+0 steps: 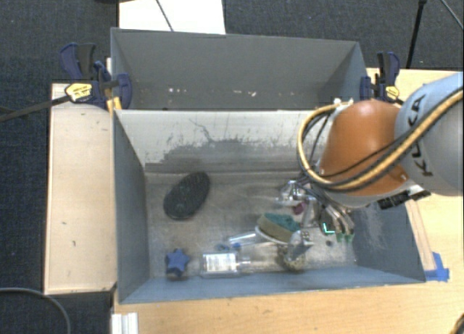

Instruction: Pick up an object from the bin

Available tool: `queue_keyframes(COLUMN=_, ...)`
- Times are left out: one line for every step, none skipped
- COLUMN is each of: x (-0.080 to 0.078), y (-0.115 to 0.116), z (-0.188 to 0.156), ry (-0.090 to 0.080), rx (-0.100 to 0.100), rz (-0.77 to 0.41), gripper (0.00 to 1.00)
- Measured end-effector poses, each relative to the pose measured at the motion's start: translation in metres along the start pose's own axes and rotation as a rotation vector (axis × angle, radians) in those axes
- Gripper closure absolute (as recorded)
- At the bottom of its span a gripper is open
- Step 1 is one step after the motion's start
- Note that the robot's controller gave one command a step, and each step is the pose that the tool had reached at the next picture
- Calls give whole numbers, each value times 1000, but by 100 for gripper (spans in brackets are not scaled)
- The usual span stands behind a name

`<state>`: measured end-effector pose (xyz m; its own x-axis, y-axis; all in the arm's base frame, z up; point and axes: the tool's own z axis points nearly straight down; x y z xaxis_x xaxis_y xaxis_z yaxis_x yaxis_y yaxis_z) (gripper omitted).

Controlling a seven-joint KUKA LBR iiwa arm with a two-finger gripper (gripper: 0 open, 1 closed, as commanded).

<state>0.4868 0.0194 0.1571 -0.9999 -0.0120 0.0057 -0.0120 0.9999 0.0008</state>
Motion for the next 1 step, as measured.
queue_keyframes(x=-16, y=17, z=81, ry=-3, rx=-1, rz=46, gripper=0)
